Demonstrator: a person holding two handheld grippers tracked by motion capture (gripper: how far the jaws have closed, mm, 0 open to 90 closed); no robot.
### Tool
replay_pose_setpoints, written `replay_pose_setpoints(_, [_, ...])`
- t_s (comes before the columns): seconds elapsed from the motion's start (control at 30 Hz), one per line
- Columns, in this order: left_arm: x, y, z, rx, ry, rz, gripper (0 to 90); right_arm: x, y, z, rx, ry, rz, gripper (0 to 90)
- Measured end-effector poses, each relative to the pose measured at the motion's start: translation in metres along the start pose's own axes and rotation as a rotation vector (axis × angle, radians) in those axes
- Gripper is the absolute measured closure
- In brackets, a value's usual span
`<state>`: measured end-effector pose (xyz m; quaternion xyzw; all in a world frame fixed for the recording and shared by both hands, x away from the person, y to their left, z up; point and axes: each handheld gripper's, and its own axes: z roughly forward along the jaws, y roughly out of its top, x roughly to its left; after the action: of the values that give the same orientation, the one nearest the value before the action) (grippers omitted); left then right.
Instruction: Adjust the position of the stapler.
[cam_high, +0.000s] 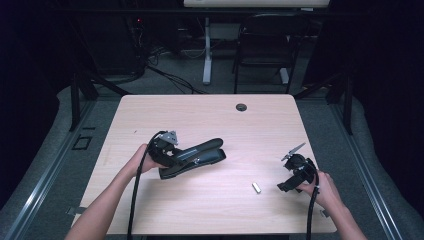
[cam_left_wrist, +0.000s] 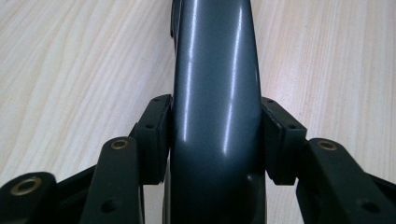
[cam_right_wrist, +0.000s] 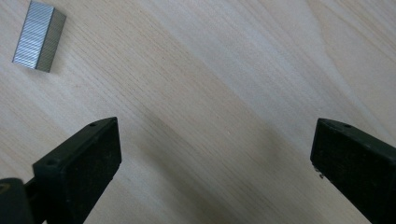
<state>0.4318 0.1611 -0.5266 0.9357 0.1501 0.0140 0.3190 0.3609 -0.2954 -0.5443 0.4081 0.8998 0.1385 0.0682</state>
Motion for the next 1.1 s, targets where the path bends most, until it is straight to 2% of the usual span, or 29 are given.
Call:
replay_pose_setpoints(0.23, [-0.005, 0.003, 0.002, 0.007, -0.021, 0.032, 50.7, 0.000, 0.000, 0.000, -0.004, -0.002, 0.004, 1.6])
replay_pose_setpoints(0.3, [-0.006, 0.004, 0.003, 0.012, -0.026, 0.040, 50.7, 0.002, -0.001, 0.002, -0.026, -0.005, 0.021, 1.8])
replay_pose_setpoints(0.33, [-0.007, 0.004, 0.003, 0.010, -0.029, 0.042, 50.7, 0.000, 0.000, 0.000, 0.011, -0.008, -0.012, 2.7])
replay_pose_setpoints(0.4, [-0.008, 0.005, 0.004, 0.011, -0.034, 0.052, 50.7, 0.000, 0.000, 0.000, 0.011, -0.009, -0.013, 3.0])
replay_pose_setpoints(0.43, [-0.008, 0.005, 0.004, 0.013, -0.035, 0.059, 50.7, 0.001, -0.001, 0.002, -0.012, -0.007, 0.007, 3.0])
replay_pose_setpoints(0.5, [-0.010, 0.006, 0.005, 0.013, -0.043, 0.073, 50.6, 0.000, 0.000, 0.000, 0.009, -0.009, -0.011, 3.0])
replay_pose_setpoints(0.53, [-0.011, 0.006, 0.005, 0.014, -0.047, 0.078, 50.6, 0.001, -0.001, 0.002, -0.011, -0.006, 0.007, 3.0])
replay_pose_setpoints(0.57, [-0.011, 0.007, 0.005, 0.016, -0.052, 0.084, 50.7, 0.000, 0.000, 0.000, 0.007, -0.009, -0.007, 3.0])
replay_pose_setpoints(0.93, [-0.018, 0.010, 0.009, 0.014, -0.081, 0.126, 50.6, 0.000, 0.000, 0.001, 0.006, -0.006, -0.007, 3.0])
replay_pose_setpoints(1.03, [-0.019, 0.010, 0.010, 0.010, -0.095, 0.139, 50.5, 0.001, -0.001, 0.002, -0.008, -0.004, 0.007, 3.0])
replay_pose_setpoints(1.07, [-0.020, 0.010, 0.010, 0.011, -0.102, 0.146, 50.6, -0.001, 0.001, 0.000, 0.025, -0.006, -0.022, 3.0])
replay_pose_setpoints(1.1, [-0.021, 0.011, 0.011, 0.008, -0.106, 0.152, 50.6, 0.001, -0.001, 0.002, -0.009, -0.003, 0.007, 3.0])
